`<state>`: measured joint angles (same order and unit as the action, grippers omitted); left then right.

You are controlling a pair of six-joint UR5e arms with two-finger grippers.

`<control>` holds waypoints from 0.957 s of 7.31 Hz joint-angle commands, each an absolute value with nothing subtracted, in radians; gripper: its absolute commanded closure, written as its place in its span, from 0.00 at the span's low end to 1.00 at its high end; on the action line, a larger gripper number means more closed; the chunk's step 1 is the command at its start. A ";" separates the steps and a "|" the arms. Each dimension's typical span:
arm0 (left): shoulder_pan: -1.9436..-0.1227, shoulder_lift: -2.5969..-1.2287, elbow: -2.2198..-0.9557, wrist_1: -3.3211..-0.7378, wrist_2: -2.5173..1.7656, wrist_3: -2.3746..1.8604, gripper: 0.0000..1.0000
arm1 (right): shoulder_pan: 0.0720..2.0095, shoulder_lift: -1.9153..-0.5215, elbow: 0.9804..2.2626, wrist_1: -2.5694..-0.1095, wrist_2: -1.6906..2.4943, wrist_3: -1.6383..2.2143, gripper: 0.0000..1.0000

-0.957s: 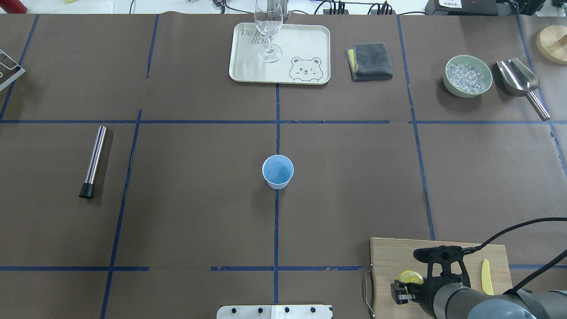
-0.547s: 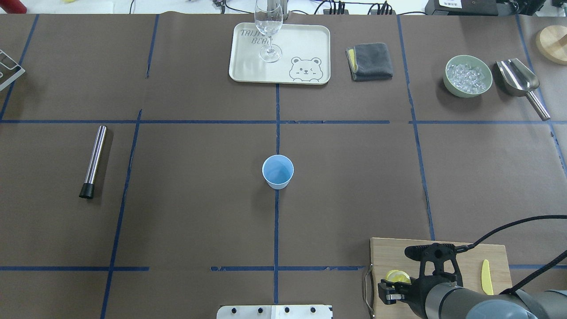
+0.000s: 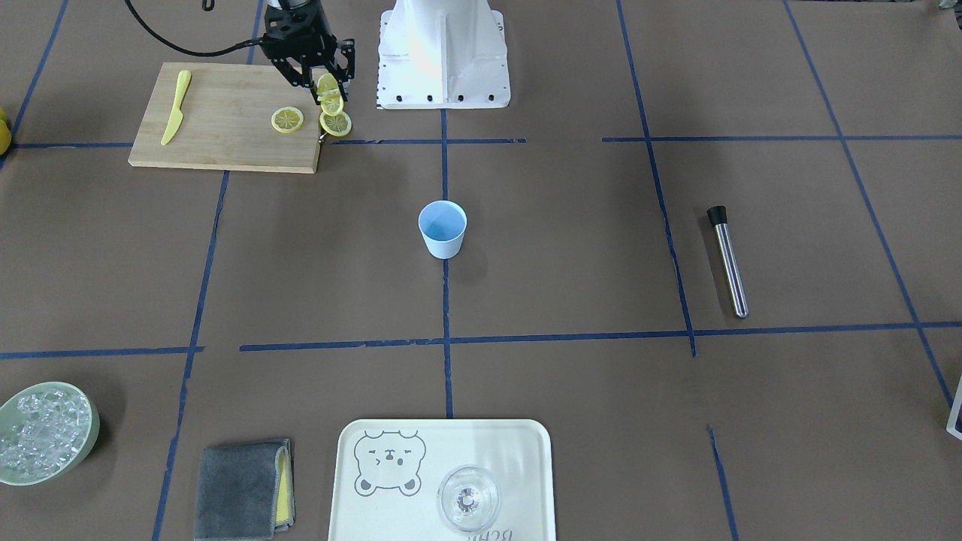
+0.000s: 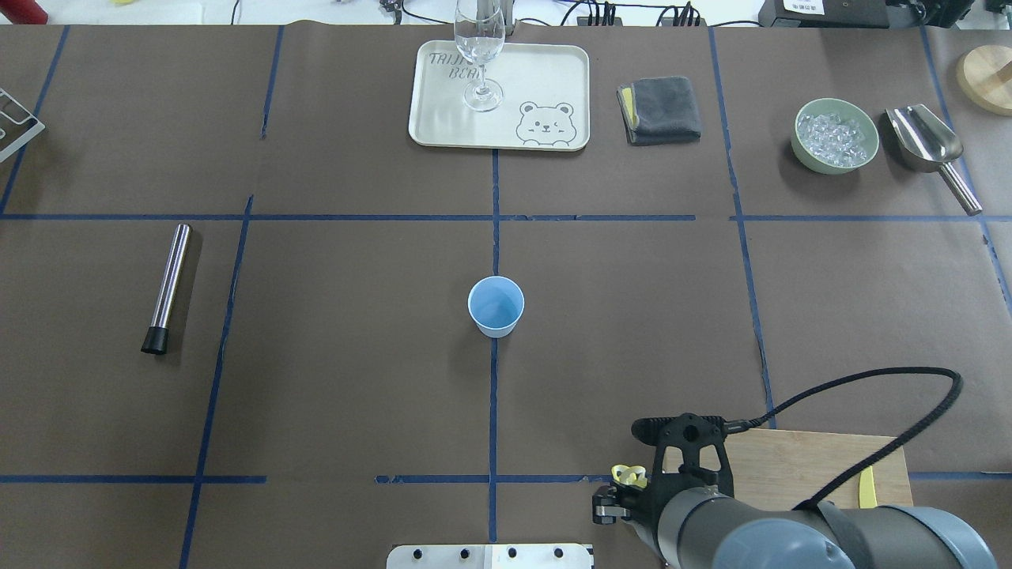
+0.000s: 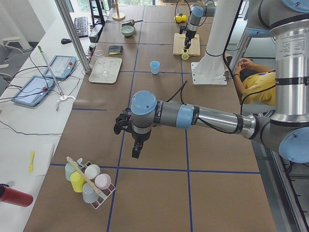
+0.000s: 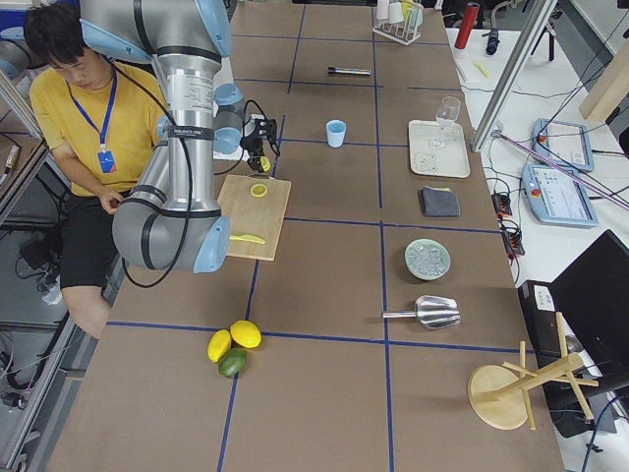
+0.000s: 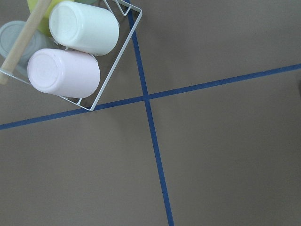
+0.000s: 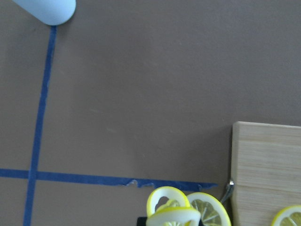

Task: Squeeze lemon into cup
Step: 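Lift the lemon slice and carry it over the blue paper cup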

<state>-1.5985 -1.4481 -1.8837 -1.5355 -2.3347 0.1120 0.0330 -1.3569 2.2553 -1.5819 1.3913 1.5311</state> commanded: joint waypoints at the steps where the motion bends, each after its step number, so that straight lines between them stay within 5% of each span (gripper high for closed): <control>1: -1.598 -1.448 -1.882 -1.536 -2.335 0.112 0.00 | 0.174 -1.119 2.182 -1.765 1.519 1.520 0.74; 7: -1.598 -1.442 -1.873 -1.536 -2.335 0.112 0.00 | 0.419 -0.773 1.826 -1.833 1.654 1.375 0.74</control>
<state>-1.5984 -1.4449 -1.8750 -1.5367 -2.3347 0.1120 0.3839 -0.8133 1.9026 -1.8393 1.6441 1.4176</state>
